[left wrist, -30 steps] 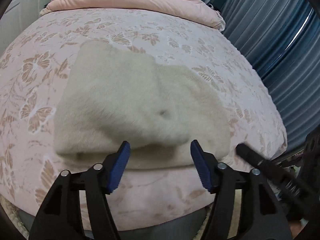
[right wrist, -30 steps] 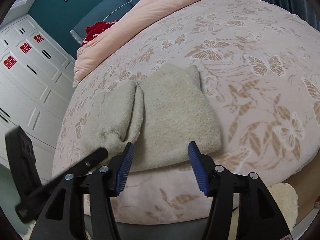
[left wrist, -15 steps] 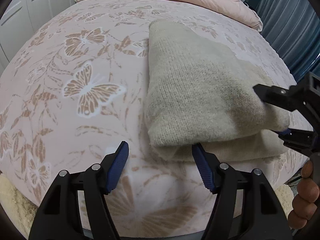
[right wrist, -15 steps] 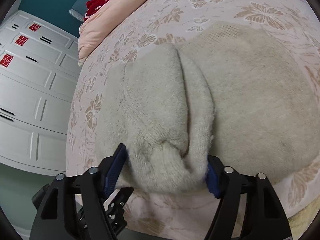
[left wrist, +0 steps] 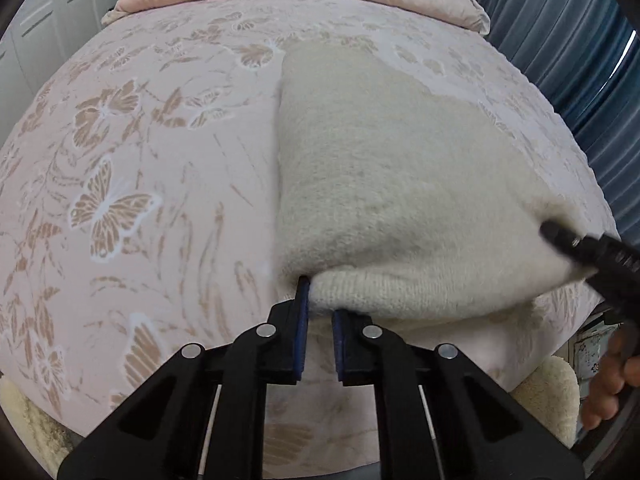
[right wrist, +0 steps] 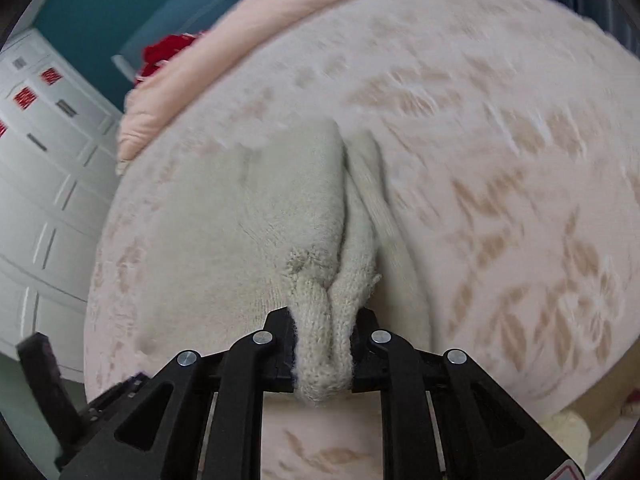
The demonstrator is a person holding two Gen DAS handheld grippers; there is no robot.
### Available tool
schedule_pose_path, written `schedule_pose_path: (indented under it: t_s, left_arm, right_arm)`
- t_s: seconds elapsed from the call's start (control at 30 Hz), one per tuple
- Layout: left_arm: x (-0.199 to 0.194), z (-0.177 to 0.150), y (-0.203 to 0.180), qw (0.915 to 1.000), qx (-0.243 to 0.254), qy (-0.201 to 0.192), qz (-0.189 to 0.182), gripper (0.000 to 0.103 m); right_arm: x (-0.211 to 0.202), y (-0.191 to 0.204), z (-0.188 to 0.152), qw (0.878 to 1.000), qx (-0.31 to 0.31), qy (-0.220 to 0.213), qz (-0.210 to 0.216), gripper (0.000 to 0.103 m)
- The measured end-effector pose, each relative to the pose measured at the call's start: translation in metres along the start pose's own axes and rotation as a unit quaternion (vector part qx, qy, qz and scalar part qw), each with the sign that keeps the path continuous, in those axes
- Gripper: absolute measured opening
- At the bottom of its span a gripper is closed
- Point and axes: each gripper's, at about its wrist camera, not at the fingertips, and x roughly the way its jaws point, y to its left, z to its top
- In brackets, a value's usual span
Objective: Fold small clothes
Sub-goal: 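Pinch the bundle edge with the right gripper and fold it over, then release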
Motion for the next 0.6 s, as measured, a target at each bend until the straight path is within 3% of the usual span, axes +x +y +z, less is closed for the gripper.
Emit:
schedule_pose_path:
  t_s: [0.07,0.17,0.27,0.33,0.4,0.47,0.53,0.6]
  left_arm:
    - [-0.002,-0.003,-0.005,0.9997,0.014,-0.004,0.018,0.01]
    - [-0.001,-0.004,-0.001,0.9996,0.016,0.002,0.024,0.01]
    - [0.001,-0.006,0.004,0.9997,0.008,0.011,0.021,0.014]
    - [-0.005,-0.008,0.003,0.9997,0.012,0.013,0.019,0.02]
    - [-0.016,-0.01,0.006,0.9998,0.013,0.009,0.013,0.04]
    - [-0.03,-0.014,0.012,0.9998,0.008,-0.002,0.017,0.055]
    - [-0.041,-0.017,0.019,0.9998,0.0,-0.012,0.014,0.062]
    - [-0.048,-0.02,0.025,0.9997,-0.008,-0.013,0.019,0.064]
  right_arm:
    - [-0.008,-0.008,-0.008,0.999,0.025,-0.012,0.041,0.014]
    - [-0.02,0.006,-0.008,0.998,-0.01,-0.036,0.044,0.014]
    - [0.007,-0.007,-0.014,1.0,-0.005,0.002,0.025,0.016]
    - [0.001,-0.018,-0.019,0.998,0.025,0.004,0.053,0.019]
    - [-0.025,-0.017,-0.021,0.998,0.028,-0.023,0.042,0.031]
    - [-0.055,-0.005,-0.02,0.998,-0.003,-0.062,-0.007,0.032]
    - [-0.074,0.017,-0.016,0.995,-0.047,-0.083,-0.02,0.032]
    - [-0.08,0.047,-0.011,0.993,-0.089,-0.08,0.013,0.032]
